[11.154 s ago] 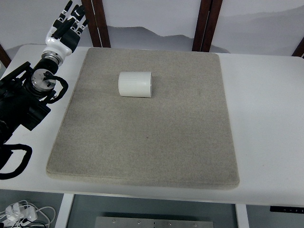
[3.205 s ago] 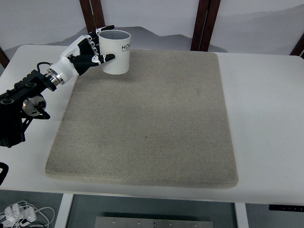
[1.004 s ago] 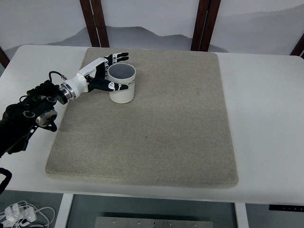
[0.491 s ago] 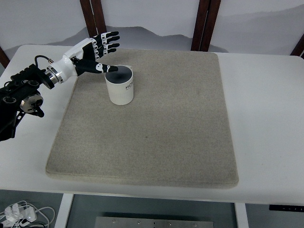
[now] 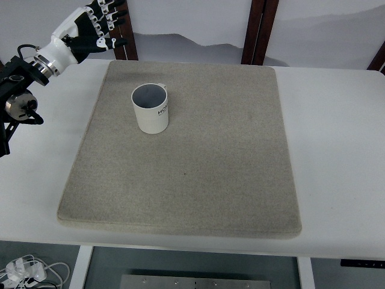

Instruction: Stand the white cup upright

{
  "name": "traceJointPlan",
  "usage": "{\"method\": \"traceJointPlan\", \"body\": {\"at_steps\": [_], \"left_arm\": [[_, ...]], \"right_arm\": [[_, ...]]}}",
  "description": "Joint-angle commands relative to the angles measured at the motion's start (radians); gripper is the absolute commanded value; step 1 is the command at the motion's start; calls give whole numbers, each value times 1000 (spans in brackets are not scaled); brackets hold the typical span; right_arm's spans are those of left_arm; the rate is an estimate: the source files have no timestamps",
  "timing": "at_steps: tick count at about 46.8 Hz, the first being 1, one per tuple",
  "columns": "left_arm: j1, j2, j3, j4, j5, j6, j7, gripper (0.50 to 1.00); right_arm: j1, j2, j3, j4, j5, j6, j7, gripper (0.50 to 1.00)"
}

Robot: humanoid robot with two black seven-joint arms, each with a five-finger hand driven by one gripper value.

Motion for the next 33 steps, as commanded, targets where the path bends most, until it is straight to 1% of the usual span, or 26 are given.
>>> {"method": "traceJointPlan", "body": {"at_steps": [1,6,9,13,17,21,29,33], "left_arm": [[-9,1,7,4,-44,7,0,999],[-13,1,7,24,-54,8,0,996],[-18,-5,5,60,-56,14,0,996],[-45,-16,4,119,-57,30,0,996],[-49,-24,2,126,-82,31,0,996],[-49,-27,4,126,-142,34,0,996],[-47,-36,2,128,-300,85,0,996],[-39,-48,1,129,-370,100,3,996]], "right_arm": [[0,0,0,0,0,0,0,952],[0,0,0,0,0,0,0,952],[0,0,0,0,0,0,0,952],[0,0,0,0,0,0,0,952],[0,0,2,0,0,0,0,952],[0,0,0,0,0,0,0,952],[0,0,0,0,0,0,0,952],[0,0,0,0,0,0,0,952]]}}
